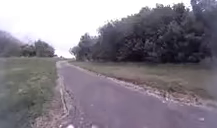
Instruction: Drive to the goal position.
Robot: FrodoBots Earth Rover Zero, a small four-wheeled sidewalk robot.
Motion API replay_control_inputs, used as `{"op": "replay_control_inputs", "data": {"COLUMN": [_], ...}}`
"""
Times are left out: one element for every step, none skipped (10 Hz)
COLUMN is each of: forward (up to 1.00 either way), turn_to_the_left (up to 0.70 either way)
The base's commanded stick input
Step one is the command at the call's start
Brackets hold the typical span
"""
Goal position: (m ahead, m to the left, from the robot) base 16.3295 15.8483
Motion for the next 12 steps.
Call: {"op": "replay_control_inputs", "data": {"forward": [0.85, 0.85, 0.85, 0.85, 0.85, 0.85, 0.85, 0.85, 0.85, 0.85, 0.85, 0.85], "turn_to_the_left": [0.34, 0.32, 0.25, 0.04, 0.03, 0.02, 0.02, 0.02, 0.07, 0.17, 0.34, 0.34]}}
